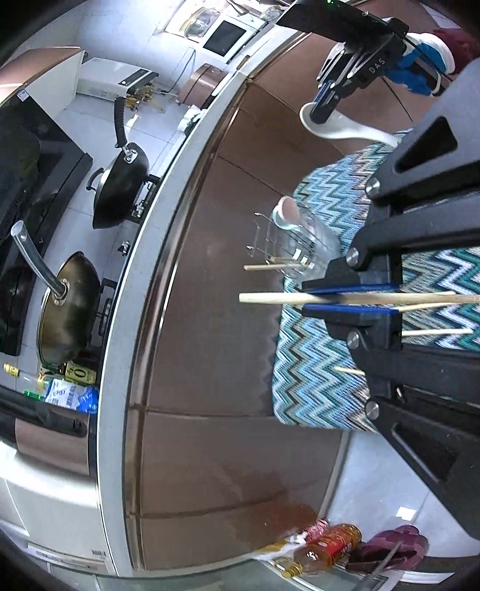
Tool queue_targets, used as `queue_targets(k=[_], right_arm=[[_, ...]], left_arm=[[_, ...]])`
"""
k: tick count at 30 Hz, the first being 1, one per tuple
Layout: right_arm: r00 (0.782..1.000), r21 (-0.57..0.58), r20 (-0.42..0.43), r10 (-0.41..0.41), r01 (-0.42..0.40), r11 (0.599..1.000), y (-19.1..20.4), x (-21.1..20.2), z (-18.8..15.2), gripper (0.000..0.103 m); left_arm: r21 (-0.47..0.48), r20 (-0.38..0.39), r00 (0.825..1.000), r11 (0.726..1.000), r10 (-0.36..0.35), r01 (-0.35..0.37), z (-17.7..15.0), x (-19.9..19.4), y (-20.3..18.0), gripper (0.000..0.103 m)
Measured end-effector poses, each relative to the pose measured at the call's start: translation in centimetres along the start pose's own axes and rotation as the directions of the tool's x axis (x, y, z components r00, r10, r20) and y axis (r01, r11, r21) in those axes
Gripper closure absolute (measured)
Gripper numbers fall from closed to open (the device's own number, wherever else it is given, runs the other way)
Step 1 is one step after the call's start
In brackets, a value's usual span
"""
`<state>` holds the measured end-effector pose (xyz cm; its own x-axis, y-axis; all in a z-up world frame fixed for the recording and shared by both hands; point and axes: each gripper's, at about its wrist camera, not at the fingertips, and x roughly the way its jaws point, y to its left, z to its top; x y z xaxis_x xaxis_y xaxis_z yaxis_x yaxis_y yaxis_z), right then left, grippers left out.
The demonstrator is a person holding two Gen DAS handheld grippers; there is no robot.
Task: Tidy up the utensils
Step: 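Carry spoon and chopstick into the wire holder and open both grippers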
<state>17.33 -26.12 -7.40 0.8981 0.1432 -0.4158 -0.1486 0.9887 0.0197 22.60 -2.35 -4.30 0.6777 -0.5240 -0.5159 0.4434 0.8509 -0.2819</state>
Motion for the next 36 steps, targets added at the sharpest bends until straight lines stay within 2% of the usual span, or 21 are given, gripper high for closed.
queue_targets(k=[6,13,19,26,31,36], right_arm=[[0.995,0.011,0.084,-0.05,0.05,0.999,-1.6,2.5,2.4,0.097],[0.967,0.021,0.218,-0.133,0.132,0.991,-4.0,5.5,4.8,0.097],[0.943,0.008,0.277,-0.186,0.191,0.981,-6.4,8.2,6.2,0.097],[0.936,-0.001,0.302,-0.179,0.188,0.982,-7.7,11.3,6.2,0.097],[0.934,0.011,0.308,-0.181,0.187,0.982,-7.8,13.3,5.3,0.097],[0.933,0.0,0.299,-0.201,0.21,0.978,-7.3,15.0,3.6,0.097]], left_arm=[[-0.006,0.069,0.996,0.999,-0.048,0.049,3.0,2.8,-1.9,0.098],[0.006,0.197,0.978,0.998,-0.07,0.07,6.5,6.5,-5.5,0.098],[-0.013,0.248,0.967,0.998,-0.057,0.063,8.8,11.3,-7.5,0.098],[-0.03,0.318,0.948,1.0,0.005,0.005,8.6,15.3,-8.4,0.098],[-0.024,0.369,0.928,0.999,0.049,-0.044,7.6,17.2,-8.8,0.098],[-0.022,0.378,0.923,0.997,0.074,-0.071,6.2,18.7,-8.5,0.098]])
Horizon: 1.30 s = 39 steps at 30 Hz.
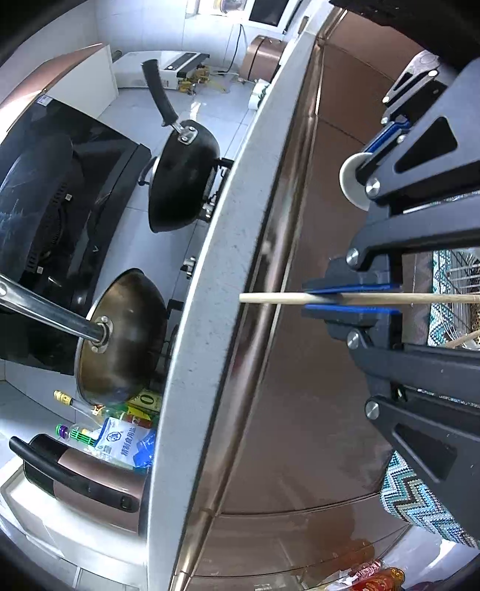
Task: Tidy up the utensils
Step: 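Carry spoon and chopstick into the wire holder and open both grippers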
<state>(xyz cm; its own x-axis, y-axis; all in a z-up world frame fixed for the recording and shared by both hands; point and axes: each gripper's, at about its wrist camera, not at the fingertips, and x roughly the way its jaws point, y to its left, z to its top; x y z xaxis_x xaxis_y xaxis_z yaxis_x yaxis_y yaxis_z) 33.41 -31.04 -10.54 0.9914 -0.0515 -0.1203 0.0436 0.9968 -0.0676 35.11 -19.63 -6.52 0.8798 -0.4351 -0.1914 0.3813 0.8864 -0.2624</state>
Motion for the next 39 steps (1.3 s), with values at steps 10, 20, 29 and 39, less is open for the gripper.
queue_targets(k=[10,20,29,39], right_arm=[[0.998,0.014,-0.058,-0.005,0.005,1.0,0.4,0.1,-3.7,0.096],[0.998,0.027,-0.046,-0.033,0.034,0.999,-0.1,-3.2,-2.7,0.083],[0.998,0.074,-0.036,-0.05,0.053,0.996,0.0,-9.3,-0.2,0.077],[0.999,0.1,-0.037,-0.033,0.037,0.994,2.3,-17.8,2.5,0.071]], left_arm=[[0.032,0.018,0.999,0.998,0.048,-0.049,-2.5,0.7,0.4,0.097],[0.015,0.043,0.997,0.998,0.061,-0.062,-0.9,-2.9,1.2,0.084],[0.029,0.079,0.99,0.992,0.117,-0.12,1.8,-10.9,1.8,0.07],[0.047,0.064,0.982,0.982,0.18,-0.184,3.2,-20.3,2.9,0.068]])
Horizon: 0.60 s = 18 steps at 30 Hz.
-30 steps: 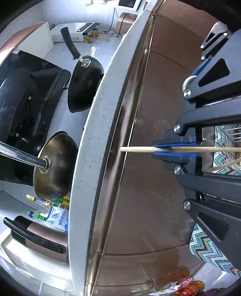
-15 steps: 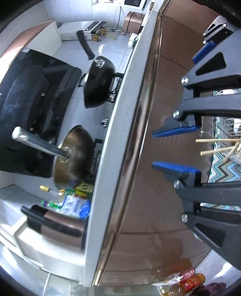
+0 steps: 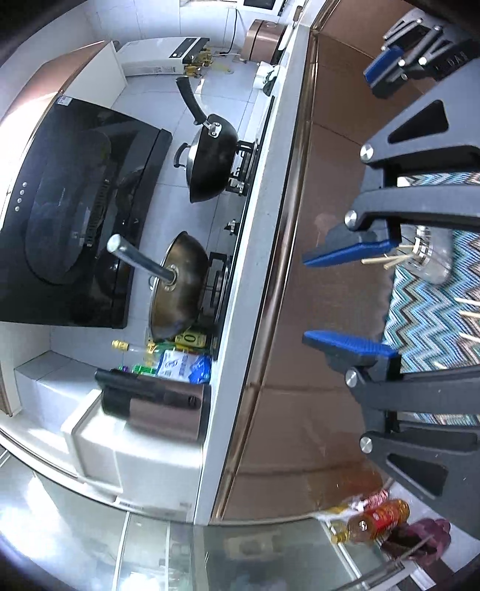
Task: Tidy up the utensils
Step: 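Raise both grippers away from the wire holder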
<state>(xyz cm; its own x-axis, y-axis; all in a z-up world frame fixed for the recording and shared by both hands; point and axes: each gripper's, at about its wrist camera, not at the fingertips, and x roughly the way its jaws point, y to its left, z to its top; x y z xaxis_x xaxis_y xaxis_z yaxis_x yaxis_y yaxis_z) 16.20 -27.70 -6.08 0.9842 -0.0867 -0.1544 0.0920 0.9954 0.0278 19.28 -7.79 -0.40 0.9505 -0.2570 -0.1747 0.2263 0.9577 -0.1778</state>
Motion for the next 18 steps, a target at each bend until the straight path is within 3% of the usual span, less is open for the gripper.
queue_targets(k=[11,18], right_arm=[[0.999,-0.035,0.015,0.03,-0.029,0.999,3.3,-9.0,1.0,0.066],[0.999,-0.059,0.034,0.015,-0.013,0.998,3.7,-12.5,1.5,0.066]], left_arm=[[0.014,0.019,0.998,0.998,0.064,-0.065,0.4,-9.4,4.8,0.068],[0.019,0.018,0.994,0.994,0.106,-0.106,0.4,-12.6,7.6,0.067]])
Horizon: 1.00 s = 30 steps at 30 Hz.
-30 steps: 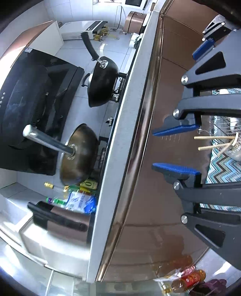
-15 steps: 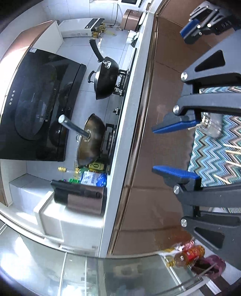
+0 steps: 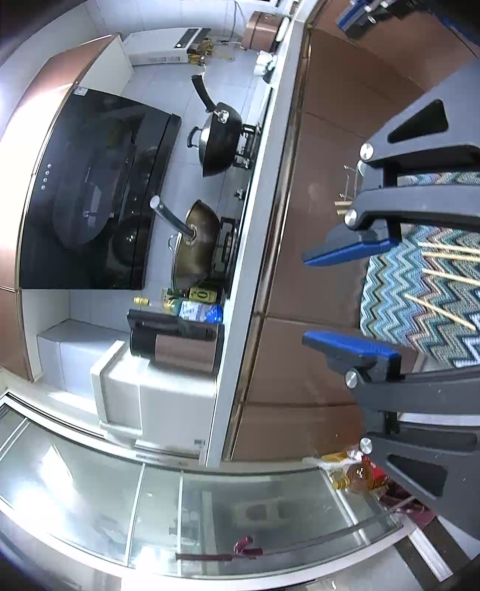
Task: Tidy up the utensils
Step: 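Raise both grippers away from the wire holder, then lower both grippers over the loose chopsticks and close each on one chopstick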
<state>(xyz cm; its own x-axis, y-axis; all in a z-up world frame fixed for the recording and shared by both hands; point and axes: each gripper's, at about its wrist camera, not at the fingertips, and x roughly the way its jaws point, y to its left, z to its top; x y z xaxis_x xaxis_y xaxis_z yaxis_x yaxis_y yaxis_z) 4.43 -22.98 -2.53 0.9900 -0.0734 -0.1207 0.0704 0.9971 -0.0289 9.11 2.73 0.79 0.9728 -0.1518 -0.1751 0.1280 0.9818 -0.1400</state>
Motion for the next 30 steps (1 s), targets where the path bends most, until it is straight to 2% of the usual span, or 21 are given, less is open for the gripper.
queue_targets(k=[3,10,17,21,25,28,30], right_arm=[[1.0,0.007,0.01,-0.012,0.012,1.0,-0.4,-1.1,0.0,0.066],[1.0,0.05,-0.013,-0.023,0.023,0.998,-1.6,-1.4,-1.2,0.066],[0.998,0.106,-0.067,-0.005,0.012,0.994,-2.7,-0.3,-3.0,0.066],[0.994,0.129,-0.109,0.016,-0.002,0.992,-2.9,0.9,-4.0,0.065],[0.986,0.145,-0.16,0.048,-0.025,0.989,-2.7,2.6,-5.1,0.065],[0.97,0.156,-0.226,0.095,-0.06,0.986,-1.9,4.7,-6.1,0.065],[0.956,0.163,-0.269,0.119,-0.076,0.984,-1.4,6.1,-6.8,0.066]], left_arm=[[0.034,-0.005,1.0,0.999,0.024,-0.024,-0.4,-0.6,0.7,0.061],[0.081,-0.025,0.998,0.995,0.061,-0.058,-1.6,-1.3,1.5,0.06],[0.111,-0.075,0.997,0.993,0.037,-0.028,-2.9,-0.5,0.4,0.06],[0.119,-0.153,0.988,0.993,-0.008,0.026,-4.2,1.2,-0.3,0.06],[0.105,-0.255,0.966,0.992,-0.047,0.076,-5.9,3.9,-0.6,0.06],[0.082,-0.354,0.931,0.989,-0.09,0.127,-7.4,6.6,-0.6,0.06],[0.079,-0.441,0.891,0.984,-0.111,0.161,-8.8,9.2,-0.7,0.06]])
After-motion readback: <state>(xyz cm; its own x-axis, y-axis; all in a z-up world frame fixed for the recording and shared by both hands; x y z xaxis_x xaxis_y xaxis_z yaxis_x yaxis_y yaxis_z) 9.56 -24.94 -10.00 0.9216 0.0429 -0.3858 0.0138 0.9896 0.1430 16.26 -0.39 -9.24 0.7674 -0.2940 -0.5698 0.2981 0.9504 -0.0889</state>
